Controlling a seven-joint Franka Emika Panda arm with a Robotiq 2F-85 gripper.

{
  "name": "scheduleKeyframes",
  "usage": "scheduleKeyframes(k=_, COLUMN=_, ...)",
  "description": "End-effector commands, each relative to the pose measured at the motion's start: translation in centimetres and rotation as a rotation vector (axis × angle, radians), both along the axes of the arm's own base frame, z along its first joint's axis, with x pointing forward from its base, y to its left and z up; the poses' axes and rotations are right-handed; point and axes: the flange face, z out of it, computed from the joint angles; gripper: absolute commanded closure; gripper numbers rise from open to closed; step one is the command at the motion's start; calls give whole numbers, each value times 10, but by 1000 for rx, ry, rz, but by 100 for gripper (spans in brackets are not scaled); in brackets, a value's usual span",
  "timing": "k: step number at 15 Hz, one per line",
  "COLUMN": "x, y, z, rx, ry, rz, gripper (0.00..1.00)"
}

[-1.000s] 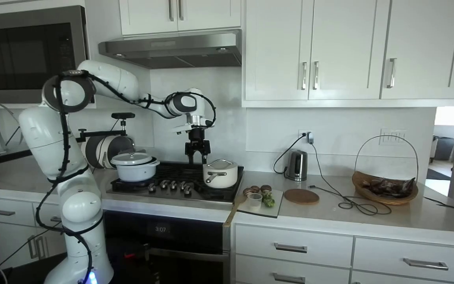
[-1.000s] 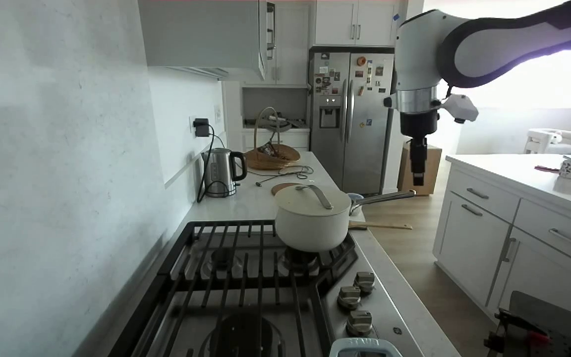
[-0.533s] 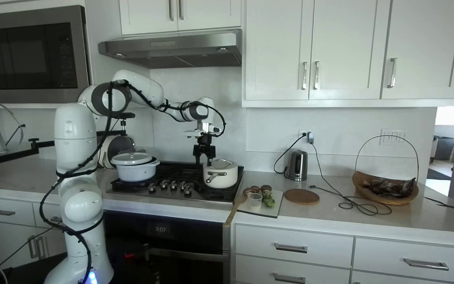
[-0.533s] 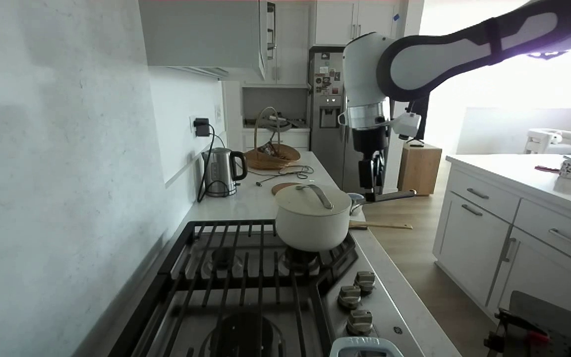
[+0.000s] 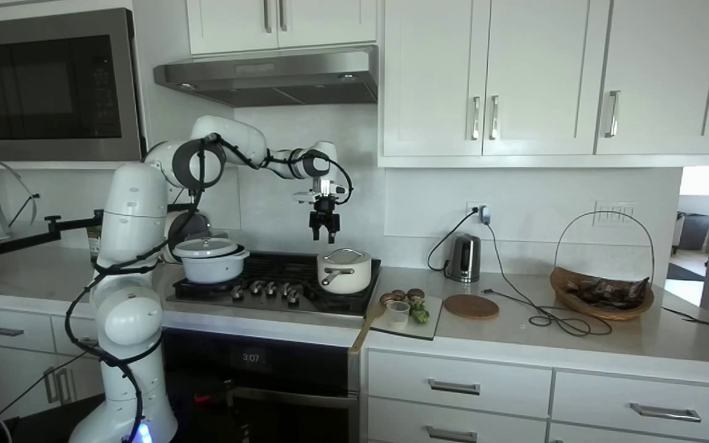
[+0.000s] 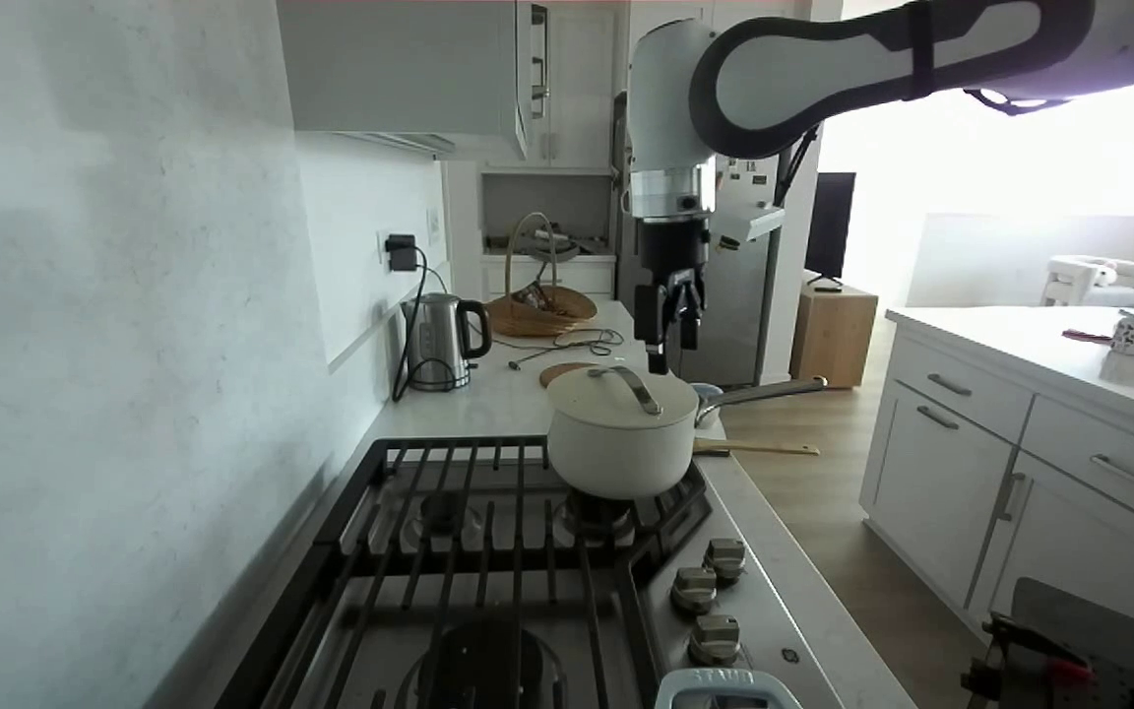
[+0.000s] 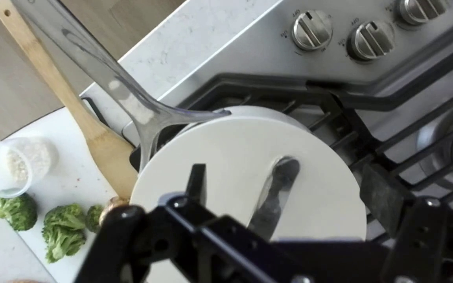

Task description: Remove the lid from the pot

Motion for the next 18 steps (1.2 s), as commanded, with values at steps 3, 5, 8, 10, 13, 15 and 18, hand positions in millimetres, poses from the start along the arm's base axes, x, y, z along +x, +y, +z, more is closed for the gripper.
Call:
scheduleKeyframes(k=3, x=7, y=13, z=9, rx=-6, ry=-28, rz=-89, gripper=0)
scheduleKeyframes(k=5, x=10, y=16, z=8, rx=-11, ry=-30, rz=-103, gripper=0)
scheduleKeyframes(k=8, x=11, y=16, z=7, rx=-14, ry=-30, rz=-104, gripper=0)
scheduleKeyframes(k=10, x=15, y=17, z=5, rx=-2, ry=-32, rz=-170, gripper=0)
scheduleKeyframes(k=13, x=22, y=19, z=3, rx=30, ry=-53, rz=-312, gripper=0)
scheduleKeyframes(k=15, x=26, y=18, z=2, rx=35, ry=-78, rz=-389, gripper=0)
scheduleKeyframes(k=18, x=30, y=13, z=0, rx=29, ry=-83, rz=-483, gripper=0)
